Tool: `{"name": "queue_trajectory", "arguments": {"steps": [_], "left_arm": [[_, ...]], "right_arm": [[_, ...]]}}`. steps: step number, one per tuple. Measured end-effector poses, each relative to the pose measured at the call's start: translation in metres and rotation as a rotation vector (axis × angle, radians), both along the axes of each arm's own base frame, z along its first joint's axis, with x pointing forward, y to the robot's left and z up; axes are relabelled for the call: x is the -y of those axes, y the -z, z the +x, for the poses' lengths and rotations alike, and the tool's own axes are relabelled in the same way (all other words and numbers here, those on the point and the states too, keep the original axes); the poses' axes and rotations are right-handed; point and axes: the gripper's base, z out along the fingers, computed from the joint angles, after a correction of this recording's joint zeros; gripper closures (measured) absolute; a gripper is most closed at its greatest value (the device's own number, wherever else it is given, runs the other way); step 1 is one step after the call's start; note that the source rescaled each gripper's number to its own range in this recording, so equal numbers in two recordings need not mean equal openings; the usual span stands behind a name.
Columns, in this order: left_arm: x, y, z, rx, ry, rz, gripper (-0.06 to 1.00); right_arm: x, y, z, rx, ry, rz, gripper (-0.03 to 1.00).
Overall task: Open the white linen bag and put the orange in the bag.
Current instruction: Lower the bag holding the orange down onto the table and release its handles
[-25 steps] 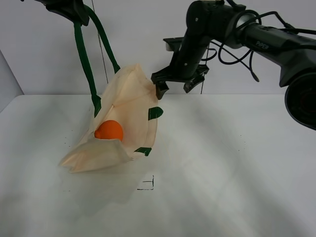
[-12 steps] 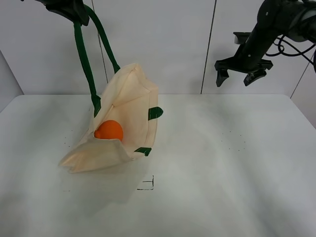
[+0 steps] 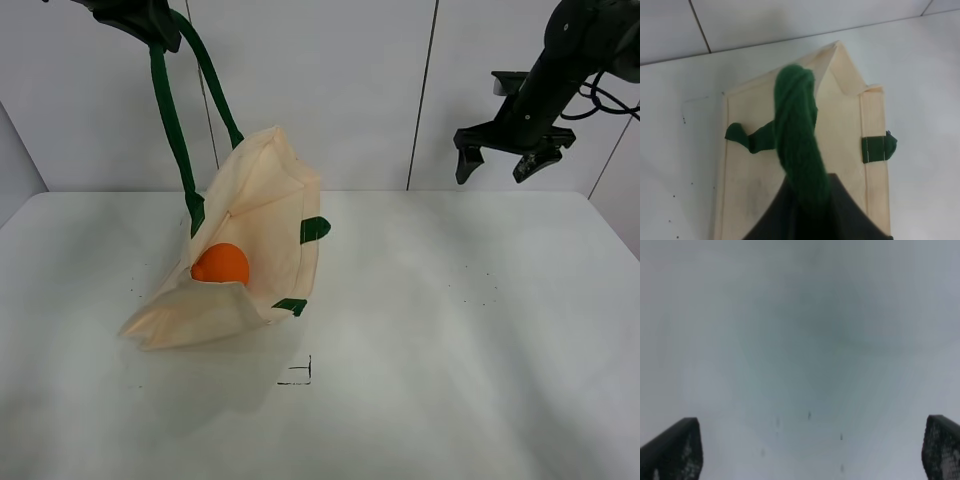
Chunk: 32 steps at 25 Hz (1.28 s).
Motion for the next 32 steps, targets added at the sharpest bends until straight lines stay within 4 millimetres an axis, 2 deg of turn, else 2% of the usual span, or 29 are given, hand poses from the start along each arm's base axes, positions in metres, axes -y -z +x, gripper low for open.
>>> {"name": "queue_trajectory", "arguments": {"steps": [3, 6, 9, 16, 19, 23, 29, 32], "left_arm": [[0.0, 0.0, 0.0, 0.0, 0.0, 0.0, 0.94], [0.0, 0.0, 0.0, 0.0, 0.0, 0.0, 0.94], [0.0, 0.0, 0.0, 0.0, 0.0, 0.0, 0.94], [0.0, 0.0, 0.0, 0.0, 0.001, 0.001, 0.94], [0.0, 0.0, 0.0, 0.0, 0.001, 0.001, 0.94], [0.0, 0.0, 0.0, 0.0, 0.001, 0.001, 0.94], [0.0, 0.0, 0.0, 0.0, 0.001, 0.001, 0.94], [0.0, 0.0, 0.0, 0.0, 0.001, 0.001, 0.94]], "right_arm": [[0.001, -0.01, -0.03, -0.038, -0.006, -0.003, -0.03], [0.003, -0.023, -0.071, -0.069, -0.006, -0.004, -0.03], [0.005, -0.039, -0.119, -0.076, -0.006, -0.006, -0.03], [0.01, -0.057, -0.238, -0.037, -0.011, -0.006, -0.03], [0.012, -0.055, -0.286, 0.004, -0.011, -0.005, -0.03], [0.015, -0.037, -0.342, 0.136, -0.009, -0.003, -0.03], [0.017, -0.017, -0.407, 0.368, -0.037, -0.012, -0.03], [0.019, -0.02, -0.427, 0.548, -0.032, -0.011, -0.03]]}}
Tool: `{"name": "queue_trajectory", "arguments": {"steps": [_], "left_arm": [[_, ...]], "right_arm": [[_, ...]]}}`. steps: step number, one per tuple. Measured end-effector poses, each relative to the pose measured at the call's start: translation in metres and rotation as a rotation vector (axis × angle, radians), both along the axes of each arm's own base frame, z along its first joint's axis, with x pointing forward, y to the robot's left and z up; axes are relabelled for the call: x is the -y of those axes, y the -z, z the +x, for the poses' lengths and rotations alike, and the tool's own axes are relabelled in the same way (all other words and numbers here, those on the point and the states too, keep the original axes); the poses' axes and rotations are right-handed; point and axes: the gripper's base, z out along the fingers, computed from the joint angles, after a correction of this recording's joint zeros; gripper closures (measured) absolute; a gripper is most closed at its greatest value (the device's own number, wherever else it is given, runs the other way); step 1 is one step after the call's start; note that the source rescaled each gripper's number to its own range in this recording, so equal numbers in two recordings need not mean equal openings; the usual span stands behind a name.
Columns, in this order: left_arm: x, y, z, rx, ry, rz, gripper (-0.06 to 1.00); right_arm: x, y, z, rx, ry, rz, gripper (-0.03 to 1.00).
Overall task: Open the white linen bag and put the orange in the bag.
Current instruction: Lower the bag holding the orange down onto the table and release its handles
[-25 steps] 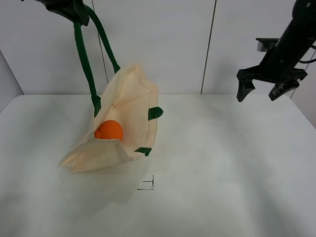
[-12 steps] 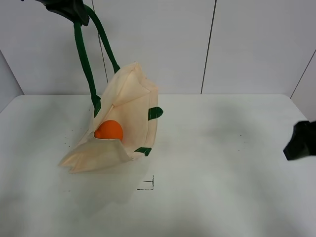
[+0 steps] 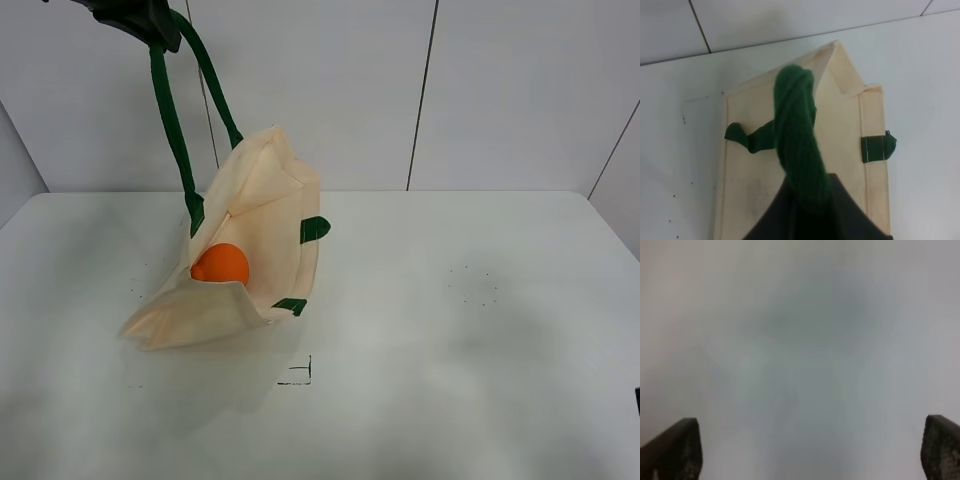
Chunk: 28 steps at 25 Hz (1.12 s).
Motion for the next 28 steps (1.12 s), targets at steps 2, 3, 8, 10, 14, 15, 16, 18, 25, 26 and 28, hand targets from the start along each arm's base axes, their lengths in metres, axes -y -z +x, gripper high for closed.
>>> {"name": "queue_trajectory", "arguments": {"steps": [2, 3, 8, 10, 14, 15, 16, 18, 25, 26, 28], "left_arm": [[0.0, 0.0, 0.0, 0.0, 0.0, 0.0, 0.94], [0.0, 0.0, 0.0, 0.0, 0.0, 0.0, 0.94], [0.0, 0.0, 0.0, 0.0, 0.001, 0.001, 0.94], [0.0, 0.0, 0.0, 0.0, 0.001, 0.001, 0.94], [0.0, 0.0, 0.0, 0.0, 0.001, 0.001, 0.94], [0.0, 0.002, 0.001, -0.005, 0.001, 0.003, 0.94], [0.0, 0.004, 0.001, -0.013, 0.001, 0.006, 0.94], [0.001, 0.01, 0.002, -0.032, 0.001, 0.012, 0.94], [0.017, 0.103, 0.032, -0.243, 0.015, 0.018, 0.94], [0.019, 0.12, 0.038, -0.27, 0.014, 0.022, 0.94], [0.022, 0.152, 0.045, -0.333, 0.011, 0.036, 0.94]], "right_arm": [[0.001, 0.001, -0.006, 0.045, 0.001, -0.001, -0.03], [0.001, 0.001, -0.012, 0.08, 0.004, -0.001, -0.03], [0.004, -0.001, -0.031, 0.22, 0.033, 0.001, -0.03], [0.005, -0.001, -0.038, 0.264, 0.039, 0.002, -0.03], [0.005, 0.0, -0.041, 0.284, 0.042, 0.004, -0.03], [0.005, 0.0, -0.041, 0.284, 0.042, 0.003, -0.03], [0.005, 0.0, -0.041, 0.284, 0.042, 0.003, -0.03], [0.005, 0.0, -0.041, 0.284, 0.042, 0.003, -0.03], [0.005, 0.0, -0.041, 0.284, 0.043, 0.004, -0.03], [0.005, 0.0, -0.041, 0.284, 0.043, 0.004, -0.03], [0.005, 0.0, -0.041, 0.284, 0.043, 0.004, -0.03]]}}
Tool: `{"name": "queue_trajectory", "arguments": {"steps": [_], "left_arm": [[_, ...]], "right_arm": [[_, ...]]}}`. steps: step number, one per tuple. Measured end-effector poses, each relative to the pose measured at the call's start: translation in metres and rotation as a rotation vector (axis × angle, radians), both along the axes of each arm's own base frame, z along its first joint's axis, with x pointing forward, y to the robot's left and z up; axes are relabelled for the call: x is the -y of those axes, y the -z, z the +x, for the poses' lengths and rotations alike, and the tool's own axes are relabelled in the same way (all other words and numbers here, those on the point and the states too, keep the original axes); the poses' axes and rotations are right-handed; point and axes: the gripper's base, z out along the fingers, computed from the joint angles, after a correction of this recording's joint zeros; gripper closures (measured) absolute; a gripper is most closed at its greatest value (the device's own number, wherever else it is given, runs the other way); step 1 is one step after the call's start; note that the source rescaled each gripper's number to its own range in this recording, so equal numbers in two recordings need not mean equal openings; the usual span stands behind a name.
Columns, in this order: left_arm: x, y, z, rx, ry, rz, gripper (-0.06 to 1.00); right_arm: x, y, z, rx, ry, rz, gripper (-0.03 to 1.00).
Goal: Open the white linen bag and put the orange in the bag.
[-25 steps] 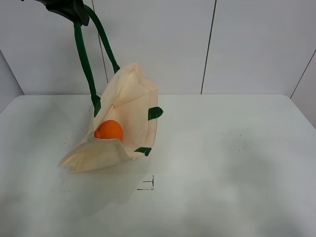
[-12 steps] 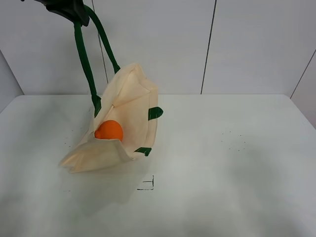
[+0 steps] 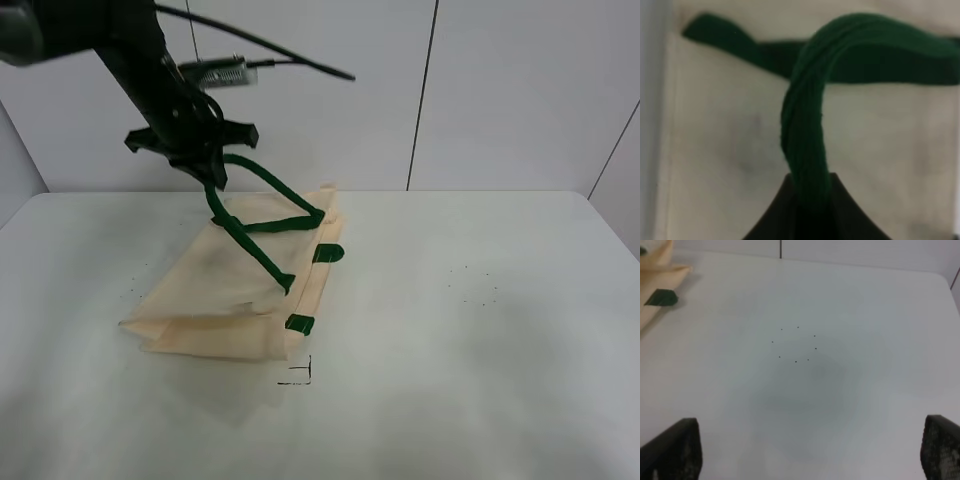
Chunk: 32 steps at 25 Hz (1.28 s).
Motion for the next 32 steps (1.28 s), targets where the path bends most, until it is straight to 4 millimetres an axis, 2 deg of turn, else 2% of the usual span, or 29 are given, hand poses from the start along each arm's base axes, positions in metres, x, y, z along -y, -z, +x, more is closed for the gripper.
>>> {"name": "queue_trajectory", "arguments": {"steps": [3, 5, 7, 8, 10, 12, 13, 15, 20, 29, 32], "left_arm": [[0.003, 0.037, 0.008, -0.079, 0.004, 0.027, 0.92], [0.004, 0.05, 0.01, -0.108, 0.012, 0.035, 0.83], [0.005, 0.053, 0.011, -0.111, 0.013, 0.033, 0.64], [0.005, 0.052, 0.012, -0.104, 0.015, 0.031, 0.47], [0.004, 0.051, 0.012, -0.096, 0.016, 0.036, 0.22], [0.002, 0.051, 0.013, -0.084, 0.022, 0.069, 0.06], [0.0, 0.051, 0.013, -0.078, 0.021, 0.087, 0.03], [-0.004, 0.051, 0.015, -0.063, 0.01, 0.134, -0.03], [-0.024, 0.051, 0.021, -0.059, -0.043, 0.163, -0.05], [-0.115, 0.052, 0.033, -0.113, -0.237, 0.174, -0.05], [-0.128, 0.052, 0.031, -0.141, -0.265, 0.182, -0.05]], "right_arm": [[0.0, 0.0, 0.0, 0.0, 0.0, 0.0, -0.03], [0.0, 0.0, 0.0, 0.0, 0.0, 0.0, -0.03], [0.0, 0.0, 0.0, 0.0, 0.0, 0.0, -0.03], [0.0, 0.0, 0.0, 0.0, 0.0, 0.0, -0.03], [0.0, 0.0, 0.0, 0.0, 0.0, 0.0, -0.03], [0.0, 0.0, 0.0, 0.0, 0.0, 0.0, -0.03], [0.0, 0.0, 0.0, 0.0, 0.0, 0.0, -0.03], [0.0, 0.0, 0.0, 0.0, 0.0, 0.0, -0.03], [0.0, 0.0, 0.0, 0.0, 0.0, 0.0, -0.03], [0.0, 0.0, 0.0, 0.0, 0.0, 0.0, -0.03], [0.0, 0.0, 0.0, 0.0, 0.0, 0.0, -0.03]]}}
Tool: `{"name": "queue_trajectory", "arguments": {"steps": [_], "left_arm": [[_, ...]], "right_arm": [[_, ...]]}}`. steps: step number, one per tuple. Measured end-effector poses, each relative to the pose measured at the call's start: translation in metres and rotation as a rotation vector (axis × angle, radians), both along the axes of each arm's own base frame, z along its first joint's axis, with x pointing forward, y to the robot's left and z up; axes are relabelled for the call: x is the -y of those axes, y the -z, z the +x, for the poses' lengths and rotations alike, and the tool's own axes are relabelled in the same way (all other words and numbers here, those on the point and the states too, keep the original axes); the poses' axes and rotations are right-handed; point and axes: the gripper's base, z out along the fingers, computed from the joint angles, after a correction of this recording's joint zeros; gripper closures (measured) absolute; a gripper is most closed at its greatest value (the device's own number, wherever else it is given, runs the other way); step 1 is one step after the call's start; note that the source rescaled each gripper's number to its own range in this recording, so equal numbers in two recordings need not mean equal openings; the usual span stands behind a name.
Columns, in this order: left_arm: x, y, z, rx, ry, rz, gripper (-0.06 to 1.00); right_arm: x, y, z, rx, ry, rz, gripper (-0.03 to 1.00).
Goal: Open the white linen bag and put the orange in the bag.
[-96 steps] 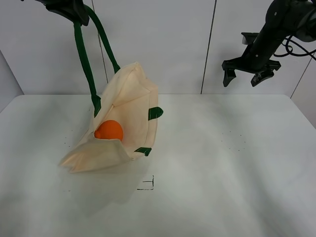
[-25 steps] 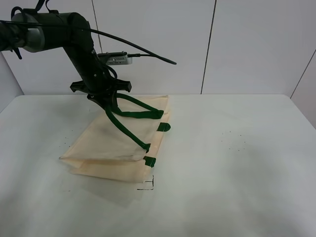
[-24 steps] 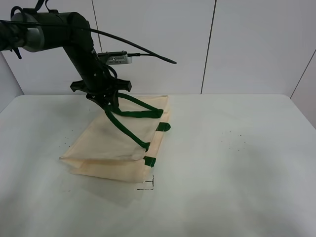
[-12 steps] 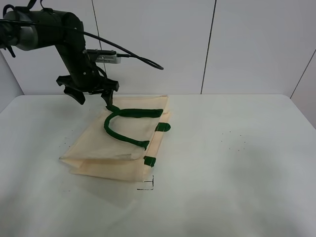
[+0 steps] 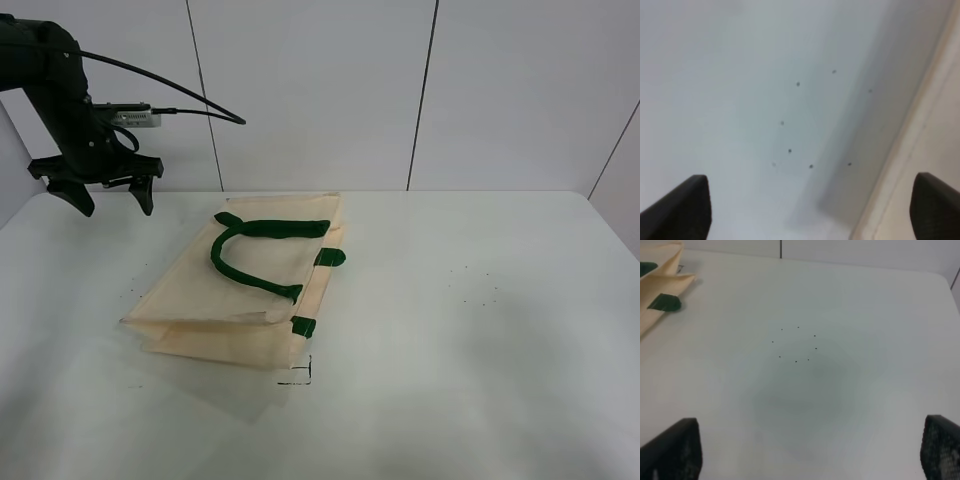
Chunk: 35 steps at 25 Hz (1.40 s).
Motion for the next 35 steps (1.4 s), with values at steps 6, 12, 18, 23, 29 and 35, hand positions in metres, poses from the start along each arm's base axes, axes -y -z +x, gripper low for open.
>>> {"name": "queue_trajectory", "arguments": {"steps": [6, 12, 18, 23, 29, 35], "left_arm": [[-0.001, -0.004, -0.006, -0.048, -0.001, 0.003, -0.05], [-0.003, -0.034, -0.035, -0.018, 0.004, 0.002, -0.05], [-0.003, -0.06, -0.099, -0.015, 0.012, -0.033, -0.05], [-0.005, -0.061, -0.172, -0.048, 0.037, -0.052, -0.05], [-0.016, -0.036, -0.276, -0.023, 0.037, 0.007, -0.05], [-0.019, -0.012, -0.342, 0.108, 0.04, 0.003, -0.05]], "right_arm": [[0.0, 0.0, 0.0, 0.0, 0.0, 0.0, -0.03], [0.0, 0.0, 0.0, 0.0, 0.0, 0.0, -0.03], [0.0, 0.0, 0.0, 0.0, 0.0, 0.0, -0.03], [0.0, 0.0, 0.0, 0.0, 0.0, 0.0, -0.03], [0.0, 0.0, 0.0, 0.0, 0.0, 0.0, -0.03], [0.0, 0.0, 0.0, 0.0, 0.0, 0.0, -0.03]]}}
